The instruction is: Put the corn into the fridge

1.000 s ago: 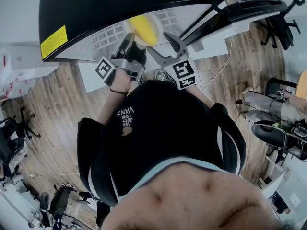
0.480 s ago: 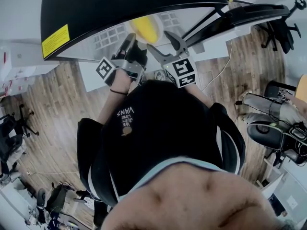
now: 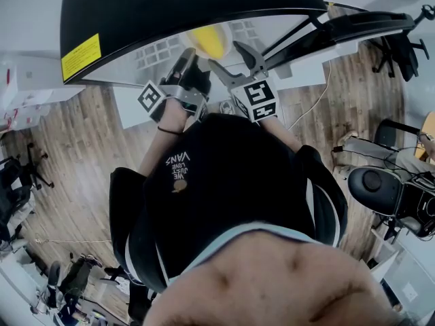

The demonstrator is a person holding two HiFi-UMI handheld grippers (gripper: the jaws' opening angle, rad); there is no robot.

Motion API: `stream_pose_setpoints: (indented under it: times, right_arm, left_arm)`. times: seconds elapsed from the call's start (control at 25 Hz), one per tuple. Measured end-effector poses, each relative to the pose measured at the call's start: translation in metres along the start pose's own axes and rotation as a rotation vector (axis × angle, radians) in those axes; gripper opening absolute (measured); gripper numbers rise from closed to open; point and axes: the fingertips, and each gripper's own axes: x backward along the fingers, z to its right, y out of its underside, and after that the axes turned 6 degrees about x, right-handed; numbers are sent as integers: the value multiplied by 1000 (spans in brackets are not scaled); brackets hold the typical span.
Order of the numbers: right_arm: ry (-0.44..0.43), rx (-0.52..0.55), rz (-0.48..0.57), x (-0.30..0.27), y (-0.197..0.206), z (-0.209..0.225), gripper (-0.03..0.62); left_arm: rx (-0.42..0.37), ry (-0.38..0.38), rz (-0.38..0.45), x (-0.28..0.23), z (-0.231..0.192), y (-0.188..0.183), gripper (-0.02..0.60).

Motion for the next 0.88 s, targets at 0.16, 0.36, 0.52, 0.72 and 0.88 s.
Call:
stream_pose_setpoints:
  times: [0.16,0.36,0.52,0.72,0.88]
  right_arm:
    - [-4,3,3,-4,-1,2,327]
    - [-10,8,1,-8,-3,3,327]
    - [-13,10,-1,-11,-3,5,327]
    - [-18,8,2,-14,-5,6,327]
    - [-19,13,13,-17,-8,7,327]
  left_arm:
    - [-2,-4,-1,0,-3,0,89]
    - [-3,-6,0,0,-3,0,89]
    - [2,-4,2,0,-3,0,89]
    - [4,-1,5,0,-2,0,89]
    - [1,0,6,1,-3,-1,89]
